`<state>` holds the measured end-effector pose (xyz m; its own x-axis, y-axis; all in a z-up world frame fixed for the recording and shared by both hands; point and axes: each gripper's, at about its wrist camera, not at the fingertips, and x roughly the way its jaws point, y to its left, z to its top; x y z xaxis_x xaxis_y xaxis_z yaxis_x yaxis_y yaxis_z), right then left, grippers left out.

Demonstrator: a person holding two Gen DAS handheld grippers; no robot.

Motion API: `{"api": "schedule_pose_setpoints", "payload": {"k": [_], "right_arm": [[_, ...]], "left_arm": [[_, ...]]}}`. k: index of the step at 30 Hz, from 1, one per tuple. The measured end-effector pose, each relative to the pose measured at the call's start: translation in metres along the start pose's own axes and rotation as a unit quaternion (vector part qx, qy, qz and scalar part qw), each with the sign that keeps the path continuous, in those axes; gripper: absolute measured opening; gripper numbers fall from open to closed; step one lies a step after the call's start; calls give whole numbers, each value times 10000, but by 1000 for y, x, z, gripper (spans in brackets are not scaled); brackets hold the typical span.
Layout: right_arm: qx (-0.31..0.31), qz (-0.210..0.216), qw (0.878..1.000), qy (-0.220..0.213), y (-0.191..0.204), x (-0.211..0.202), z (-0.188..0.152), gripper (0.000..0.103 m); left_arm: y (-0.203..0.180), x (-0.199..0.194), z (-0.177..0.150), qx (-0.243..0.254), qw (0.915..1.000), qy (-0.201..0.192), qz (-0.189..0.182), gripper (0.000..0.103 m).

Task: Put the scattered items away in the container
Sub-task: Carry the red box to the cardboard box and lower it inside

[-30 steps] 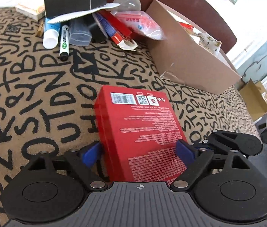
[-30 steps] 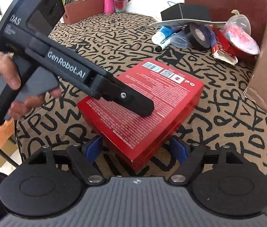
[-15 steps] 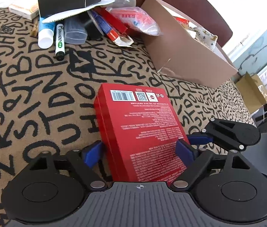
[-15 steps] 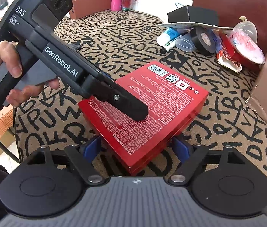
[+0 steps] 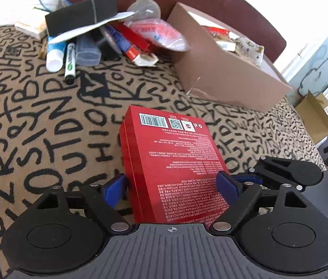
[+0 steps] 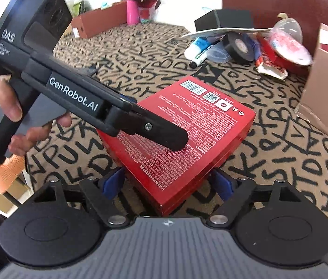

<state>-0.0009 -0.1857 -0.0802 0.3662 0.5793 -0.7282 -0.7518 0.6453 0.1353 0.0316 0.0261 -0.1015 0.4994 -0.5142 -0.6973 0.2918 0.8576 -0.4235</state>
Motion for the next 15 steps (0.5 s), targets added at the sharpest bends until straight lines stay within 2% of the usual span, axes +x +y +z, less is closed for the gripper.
{"api": "schedule_pose_setpoints", "payload": {"k": [6, 11, 15], "right_arm": [[-44, -331, 9988, -354, -9, -37, 8, 83], [-62, -609, 9960, -649, -24, -64, 13, 83], [-295, -928, 9913, -881, -36, -89, 25, 83]], "left_arm": [[-37, -11, 24, 411, 9986, -308, -97, 80], [-64, -11, 44, 481, 9972, -516, -260, 80], [-94, -15, 68, 738, 9935, -806, -332, 80]]}}
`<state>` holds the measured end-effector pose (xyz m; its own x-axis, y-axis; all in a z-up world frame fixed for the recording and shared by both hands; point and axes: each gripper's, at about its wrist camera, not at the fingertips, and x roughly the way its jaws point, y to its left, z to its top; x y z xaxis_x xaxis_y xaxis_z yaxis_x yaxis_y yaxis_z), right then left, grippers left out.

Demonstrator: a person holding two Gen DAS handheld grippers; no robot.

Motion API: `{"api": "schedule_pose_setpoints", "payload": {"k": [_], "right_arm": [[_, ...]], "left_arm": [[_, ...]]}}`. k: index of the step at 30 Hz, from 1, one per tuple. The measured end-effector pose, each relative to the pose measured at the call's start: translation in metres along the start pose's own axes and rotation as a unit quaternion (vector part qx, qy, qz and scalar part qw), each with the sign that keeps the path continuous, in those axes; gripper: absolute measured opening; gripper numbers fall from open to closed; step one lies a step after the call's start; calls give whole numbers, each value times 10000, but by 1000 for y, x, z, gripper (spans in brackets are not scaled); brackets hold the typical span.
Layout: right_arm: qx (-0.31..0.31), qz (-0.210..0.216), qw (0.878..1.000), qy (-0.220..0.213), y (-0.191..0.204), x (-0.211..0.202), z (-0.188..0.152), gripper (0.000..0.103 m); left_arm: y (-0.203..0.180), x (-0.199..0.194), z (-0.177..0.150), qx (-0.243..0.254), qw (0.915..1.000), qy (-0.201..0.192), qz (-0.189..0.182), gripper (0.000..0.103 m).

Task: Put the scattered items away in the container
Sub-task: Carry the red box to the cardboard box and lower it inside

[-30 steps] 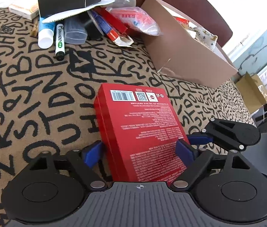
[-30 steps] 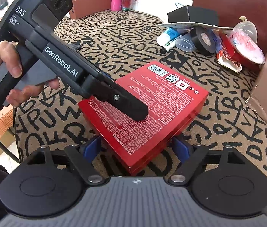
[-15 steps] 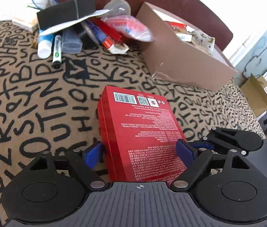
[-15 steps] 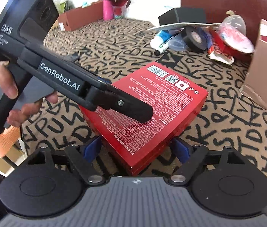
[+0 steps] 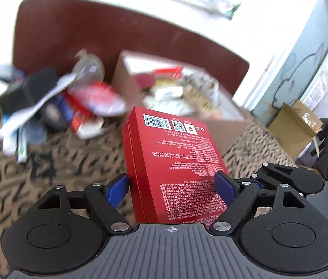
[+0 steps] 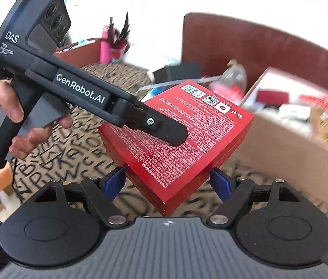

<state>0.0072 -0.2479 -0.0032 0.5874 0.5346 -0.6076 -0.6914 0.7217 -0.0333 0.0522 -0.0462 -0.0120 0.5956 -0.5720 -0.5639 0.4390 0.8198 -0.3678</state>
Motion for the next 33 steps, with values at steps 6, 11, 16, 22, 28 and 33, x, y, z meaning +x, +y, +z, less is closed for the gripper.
{"api": "schedule_pose_setpoints", "payload": {"k": [6, 11, 16, 22, 28, 33], "right_arm": [[-203, -428, 9986, -238, -39, -14, 35, 83], [-242, -669, 9972, -249, -78, -10, 58, 83], [-325, -747, 9965, -205, -111, 11, 71, 83], [-421, -537, 9977, 19, -143, 44, 73, 83], [-385, -324, 9984, 274, -153, 67, 60, 85], [-346, -452, 9981, 213, -155, 65, 55, 88]], "left_arm": [[-27, 20, 51, 212, 9990, -381, -93, 81], [-35, 51, 92, 222, 9980, -574, -151, 81], [-22, 86, 116, -36, 9977, -636, -219, 81], [5, 127, 124, -309, 9983, -465, -173, 81], [21, 151, 121, -429, 9989, -173, -105, 89], [25, 146, 121, -296, 9990, -343, 17, 92]]}}
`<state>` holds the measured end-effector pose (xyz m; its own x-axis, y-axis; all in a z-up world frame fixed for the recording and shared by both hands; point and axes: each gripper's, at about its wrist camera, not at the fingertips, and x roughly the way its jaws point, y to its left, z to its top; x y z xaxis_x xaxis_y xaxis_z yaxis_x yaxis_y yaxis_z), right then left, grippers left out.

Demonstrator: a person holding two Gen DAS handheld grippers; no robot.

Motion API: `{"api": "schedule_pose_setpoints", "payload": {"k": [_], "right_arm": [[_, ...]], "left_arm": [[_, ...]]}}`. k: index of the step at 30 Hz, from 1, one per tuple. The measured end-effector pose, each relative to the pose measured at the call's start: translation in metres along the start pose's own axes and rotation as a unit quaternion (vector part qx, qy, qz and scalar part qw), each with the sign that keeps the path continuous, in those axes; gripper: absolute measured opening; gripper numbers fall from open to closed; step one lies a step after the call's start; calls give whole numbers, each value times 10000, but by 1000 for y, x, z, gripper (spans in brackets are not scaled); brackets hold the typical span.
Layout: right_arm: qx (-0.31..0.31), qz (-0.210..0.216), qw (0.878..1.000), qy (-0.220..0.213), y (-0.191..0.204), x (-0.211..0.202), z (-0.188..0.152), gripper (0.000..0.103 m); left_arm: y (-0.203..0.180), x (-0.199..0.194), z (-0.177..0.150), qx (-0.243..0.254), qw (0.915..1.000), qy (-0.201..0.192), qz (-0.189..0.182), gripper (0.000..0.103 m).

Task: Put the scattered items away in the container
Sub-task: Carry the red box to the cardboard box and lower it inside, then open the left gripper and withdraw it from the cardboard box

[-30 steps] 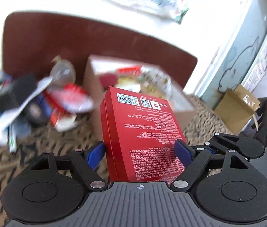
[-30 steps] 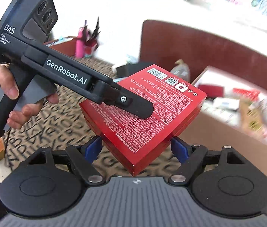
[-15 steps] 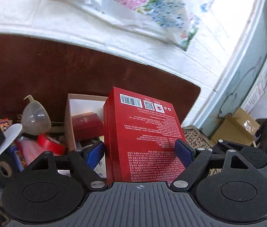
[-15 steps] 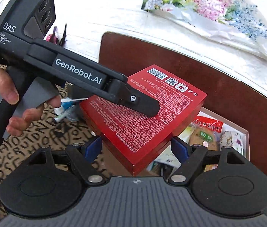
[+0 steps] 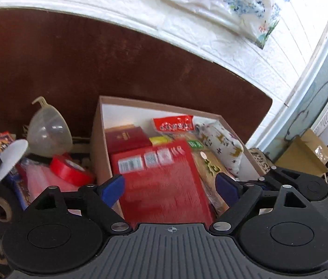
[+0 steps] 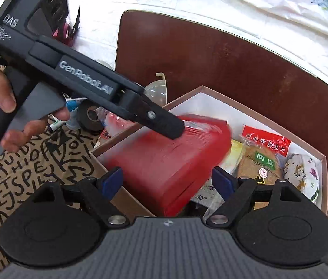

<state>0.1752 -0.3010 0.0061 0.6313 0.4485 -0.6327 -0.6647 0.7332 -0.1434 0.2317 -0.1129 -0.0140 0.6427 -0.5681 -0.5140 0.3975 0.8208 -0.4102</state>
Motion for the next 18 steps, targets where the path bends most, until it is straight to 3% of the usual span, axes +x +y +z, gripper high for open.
{"api": "schedule_pose_setpoints", "payload": {"k": [11, 18], "right_arm": [[177, 49, 9998, 91, -6, 6, 1, 81], [649, -113, 9978, 20, -9, 8, 3, 97]], "left_arm": [[-9, 4, -5, 100, 9998, 123, -150, 96], [-9, 0, -9, 86, 9998, 168, -95, 103]]}}
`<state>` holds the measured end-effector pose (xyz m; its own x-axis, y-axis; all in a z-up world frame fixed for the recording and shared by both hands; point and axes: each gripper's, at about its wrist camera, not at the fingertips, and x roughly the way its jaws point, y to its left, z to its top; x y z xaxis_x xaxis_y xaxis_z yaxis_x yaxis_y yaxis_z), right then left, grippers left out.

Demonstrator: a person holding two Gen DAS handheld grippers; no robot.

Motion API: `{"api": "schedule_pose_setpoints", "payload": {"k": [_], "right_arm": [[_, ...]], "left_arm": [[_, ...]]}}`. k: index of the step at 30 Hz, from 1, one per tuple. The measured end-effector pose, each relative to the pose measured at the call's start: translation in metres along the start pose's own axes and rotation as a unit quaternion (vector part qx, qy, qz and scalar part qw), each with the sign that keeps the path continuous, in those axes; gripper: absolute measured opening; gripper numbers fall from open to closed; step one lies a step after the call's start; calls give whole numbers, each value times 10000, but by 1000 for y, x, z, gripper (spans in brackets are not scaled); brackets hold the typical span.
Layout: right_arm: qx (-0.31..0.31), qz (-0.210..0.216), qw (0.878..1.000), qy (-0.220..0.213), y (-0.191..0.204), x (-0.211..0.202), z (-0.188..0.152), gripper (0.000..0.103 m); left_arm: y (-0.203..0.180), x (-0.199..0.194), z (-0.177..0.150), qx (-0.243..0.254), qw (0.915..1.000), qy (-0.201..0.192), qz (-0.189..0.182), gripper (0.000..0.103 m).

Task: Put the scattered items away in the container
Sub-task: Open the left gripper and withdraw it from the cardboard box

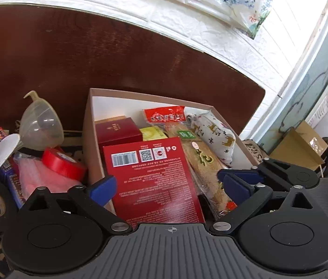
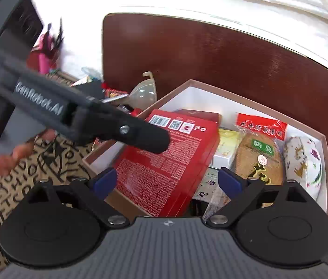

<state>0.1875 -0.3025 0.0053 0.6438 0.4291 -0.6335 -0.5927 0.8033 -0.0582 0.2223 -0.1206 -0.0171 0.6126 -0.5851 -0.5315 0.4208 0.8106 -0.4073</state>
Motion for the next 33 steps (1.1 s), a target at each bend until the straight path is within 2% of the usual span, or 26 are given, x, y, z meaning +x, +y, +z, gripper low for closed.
{"api": "schedule_pose_setpoints", "payload": {"k": [1, 4, 15, 25, 29, 33], "right_arm": [[76, -24, 10000, 5, 0, -1, 0, 100], [191, -91, 9998, -3, 3, -5, 1, 102], [290, -132, 9995, -78, 24, -26, -7, 102], [197, -159, 9994, -246, 53, -53, -6, 102], [224, -85, 9992, -316, 68, -60, -7, 102], [146, 145, 9993, -314, 93, -56, -13, 102]], "left_arm": [[0, -1, -1, -14, 10000, 4, 31, 103], [-3, -8, -5, 36, 9999, -34, 164, 103], [-19, -40, -22, 322, 9988, -69, 371, 103], [-26, -74, -41, 368, 9984, -90, 416, 103], [-19, -96, -58, 342, 9984, -142, 433, 103], [2, -123, -80, 40, 9984, -188, 534, 103]]}}
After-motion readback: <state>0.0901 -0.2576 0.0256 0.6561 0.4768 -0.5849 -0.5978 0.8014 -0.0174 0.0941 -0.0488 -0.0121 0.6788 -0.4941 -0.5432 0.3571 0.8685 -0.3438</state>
